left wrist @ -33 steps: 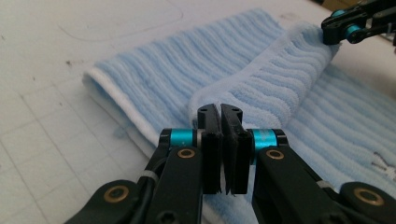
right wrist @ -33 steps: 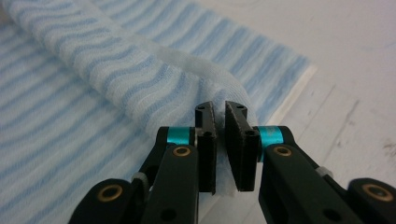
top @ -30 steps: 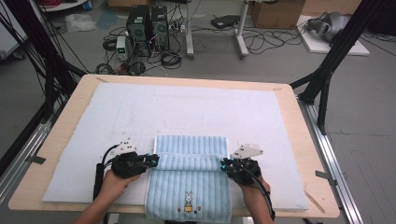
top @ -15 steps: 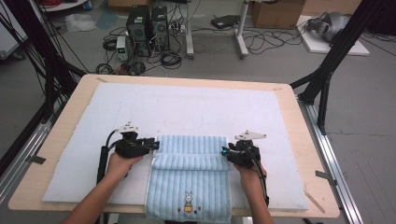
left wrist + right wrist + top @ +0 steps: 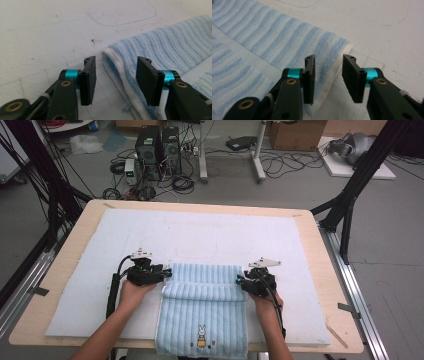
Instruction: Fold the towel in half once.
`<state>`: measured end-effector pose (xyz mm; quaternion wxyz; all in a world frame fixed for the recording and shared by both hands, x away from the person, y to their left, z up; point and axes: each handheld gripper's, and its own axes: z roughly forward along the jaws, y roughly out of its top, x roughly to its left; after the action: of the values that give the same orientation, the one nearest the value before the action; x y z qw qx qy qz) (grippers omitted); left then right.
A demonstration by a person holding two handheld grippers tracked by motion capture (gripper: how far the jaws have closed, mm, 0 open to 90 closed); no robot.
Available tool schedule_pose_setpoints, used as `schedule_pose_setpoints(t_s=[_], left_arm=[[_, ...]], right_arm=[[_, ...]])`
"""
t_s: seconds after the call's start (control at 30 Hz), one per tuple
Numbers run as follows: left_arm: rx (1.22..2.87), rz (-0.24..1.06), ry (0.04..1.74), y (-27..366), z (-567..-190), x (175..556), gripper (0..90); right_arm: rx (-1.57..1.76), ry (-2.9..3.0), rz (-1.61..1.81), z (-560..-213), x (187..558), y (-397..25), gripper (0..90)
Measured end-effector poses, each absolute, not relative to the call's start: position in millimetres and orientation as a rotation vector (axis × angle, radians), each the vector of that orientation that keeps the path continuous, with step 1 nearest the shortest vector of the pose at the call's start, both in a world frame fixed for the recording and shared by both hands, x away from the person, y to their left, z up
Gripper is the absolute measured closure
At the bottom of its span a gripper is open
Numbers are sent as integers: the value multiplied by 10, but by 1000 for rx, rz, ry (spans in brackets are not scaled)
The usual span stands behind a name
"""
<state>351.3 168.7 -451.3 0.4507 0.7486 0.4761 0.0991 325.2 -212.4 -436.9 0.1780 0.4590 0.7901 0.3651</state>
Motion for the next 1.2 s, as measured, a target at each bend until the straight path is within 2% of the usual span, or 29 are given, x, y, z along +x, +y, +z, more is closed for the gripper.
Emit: schedule_pose_setpoints(t_s=[0.07, 0.13, 0.17, 0.23, 0.27, 0.3, 0.33, 0.43, 0.83, 0.9, 1.0, 1.2], left_arm=[[1862, 224, 1151, 1662, -4516, 3503, 464], [1902, 255, 1114, 1624, -4514, 3480, 486], [1921, 280, 1101, 1620, -4515, 3478, 516], [1922, 296, 1101, 1647, -4523, 3492, 641], [1906, 260, 1108, 1671, -4531, 3516, 714], [1897, 209, 1102, 1685, -4541, 3540, 812], [1893, 196, 1106, 1680, -4539, 3558, 855], [1928, 204, 1083, 1653, -4510, 3638, 864], [1860, 295, 1047, 1632, -4442, 4029, 863], [1813, 325, 1020, 1654, -4481, 4071, 863], [1828, 301, 1045, 1665, -4504, 4137, 863], [1795, 367, 1025, 1653, -4438, 4234, 866]], right_arm=[[1306, 2259, 1019, -4401, 3277, -2103, 535], [1312, 2271, 990, -4437, 3290, -2072, 525], [1307, 2269, 990, -4437, 3290, -2069, 556], [1296, 2292, 1014, -4436, 3284, -2058, 707], [1283, 2311, 1031, -4434, 3282, -2044, 797], [1269, 2325, 1034, -4434, 3280, -2025, 817], [1250, 2332, 1031, -4433, 3286, -2016, 831], [1245, 2318, 1053, -4432, 3325, -2028, 842], [1249, 2207, 1053, -4425, 3620, -2036, 842], [1262, 2193, 1038, -4408, 3689, -2030, 841], [1271, 2184, 1052, -4397, 3790, -2029, 840], [1272, 2176, 1025, -4387, 3915, -1993, 837]])
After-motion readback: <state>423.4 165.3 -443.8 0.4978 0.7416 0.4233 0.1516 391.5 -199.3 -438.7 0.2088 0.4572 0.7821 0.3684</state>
